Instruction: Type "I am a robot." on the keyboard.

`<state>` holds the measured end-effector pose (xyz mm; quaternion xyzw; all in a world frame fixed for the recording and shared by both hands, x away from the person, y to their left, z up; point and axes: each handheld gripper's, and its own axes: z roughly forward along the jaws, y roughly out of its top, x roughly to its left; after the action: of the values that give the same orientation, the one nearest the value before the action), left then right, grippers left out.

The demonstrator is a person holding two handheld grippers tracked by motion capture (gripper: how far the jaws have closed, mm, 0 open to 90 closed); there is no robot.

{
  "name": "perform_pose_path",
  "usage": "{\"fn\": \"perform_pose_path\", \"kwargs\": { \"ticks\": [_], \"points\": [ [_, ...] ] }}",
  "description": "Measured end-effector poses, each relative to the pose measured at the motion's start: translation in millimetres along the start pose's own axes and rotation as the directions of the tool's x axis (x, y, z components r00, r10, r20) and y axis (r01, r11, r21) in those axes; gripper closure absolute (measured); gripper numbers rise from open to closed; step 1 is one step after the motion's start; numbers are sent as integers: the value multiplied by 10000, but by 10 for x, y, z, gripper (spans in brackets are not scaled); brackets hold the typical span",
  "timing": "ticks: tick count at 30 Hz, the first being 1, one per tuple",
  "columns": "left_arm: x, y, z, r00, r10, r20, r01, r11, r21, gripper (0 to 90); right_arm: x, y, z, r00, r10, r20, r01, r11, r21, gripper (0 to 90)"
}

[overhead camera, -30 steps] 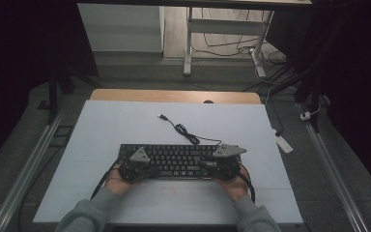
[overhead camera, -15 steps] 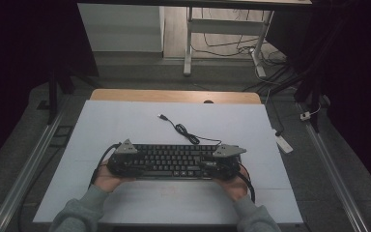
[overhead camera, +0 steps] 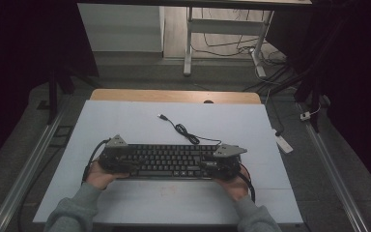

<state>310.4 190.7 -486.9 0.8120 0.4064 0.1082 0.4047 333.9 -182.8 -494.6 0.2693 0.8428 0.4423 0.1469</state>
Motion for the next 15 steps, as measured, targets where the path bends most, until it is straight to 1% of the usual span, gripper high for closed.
{"fn": "perform_pose_path", "kwargs": {
  "ticks": [15],
  "points": [
    [110,-31,-9,9990,-184,-416,187,9998,78,339,2,5,-2,10000,-18,-54,18,10000,18,572]
  ]
}}
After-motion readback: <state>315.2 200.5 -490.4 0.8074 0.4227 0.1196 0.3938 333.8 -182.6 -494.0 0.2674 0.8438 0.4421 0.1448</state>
